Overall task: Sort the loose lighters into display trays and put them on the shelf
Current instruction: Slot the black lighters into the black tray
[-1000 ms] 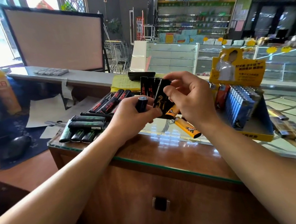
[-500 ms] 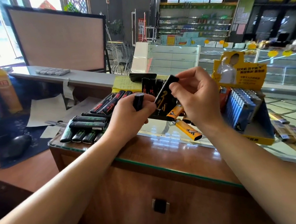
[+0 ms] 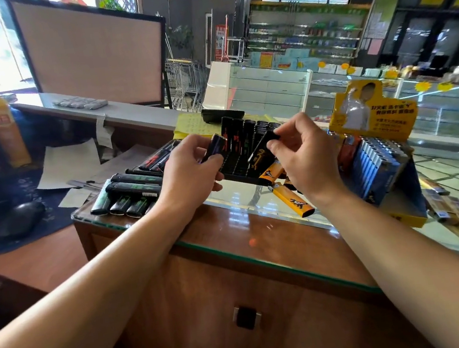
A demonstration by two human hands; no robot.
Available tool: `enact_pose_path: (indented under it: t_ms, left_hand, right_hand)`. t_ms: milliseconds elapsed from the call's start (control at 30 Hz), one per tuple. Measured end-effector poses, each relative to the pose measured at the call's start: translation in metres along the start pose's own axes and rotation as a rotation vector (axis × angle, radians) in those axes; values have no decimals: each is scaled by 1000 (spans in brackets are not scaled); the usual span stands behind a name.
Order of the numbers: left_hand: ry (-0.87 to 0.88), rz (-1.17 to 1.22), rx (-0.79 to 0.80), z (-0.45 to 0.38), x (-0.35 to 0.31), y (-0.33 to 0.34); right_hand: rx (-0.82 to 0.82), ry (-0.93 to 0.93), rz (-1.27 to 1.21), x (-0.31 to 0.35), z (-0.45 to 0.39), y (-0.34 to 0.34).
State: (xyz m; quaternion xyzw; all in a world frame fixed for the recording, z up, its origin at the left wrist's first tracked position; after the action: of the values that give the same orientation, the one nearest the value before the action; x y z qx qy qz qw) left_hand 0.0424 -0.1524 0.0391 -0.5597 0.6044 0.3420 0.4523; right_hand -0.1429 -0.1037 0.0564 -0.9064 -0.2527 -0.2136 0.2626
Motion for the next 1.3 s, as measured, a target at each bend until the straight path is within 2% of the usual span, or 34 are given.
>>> enact_pose_path:
  t_ms: [267,400,633,800,967,1067,1167,1300]
  left_hand:
    - [-12,100,64,4,-4,0]
    - [3,69,85,5,-6,1]
    - [-36,46,80,4,-6,0]
    - [-35,95,107,8,-9,0]
    - [1,99,117,9,-10,0]
    - [34,42,123,9,-10,0]
    - [62,31,115,11,-11,-1]
    - [97,54,73,11,-10,-4]
  right_hand:
    - [68,-45,150,-4,-1,8]
    - [75,-53,188,-7,-3,9]
    - [181,-70,310,-13,-1,9]
    - [256,-35,275,-15,2,8]
    - [221,-38,216,-9,1,8]
    - [174,-126,81,6,2,3]
    - [200,-187,15,17,6,4]
    - [251,-101,21,20,9,4]
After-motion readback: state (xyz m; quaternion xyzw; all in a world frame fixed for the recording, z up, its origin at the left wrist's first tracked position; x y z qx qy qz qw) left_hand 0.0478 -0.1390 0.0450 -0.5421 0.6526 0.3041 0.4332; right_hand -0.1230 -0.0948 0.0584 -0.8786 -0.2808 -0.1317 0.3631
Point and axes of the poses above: each hand's wrist, its own z-axis away from the middle knuckle, its own y-axis out of the palm, x = y × z, the point moved 1 cm from there along -z, towards the middle knuckle
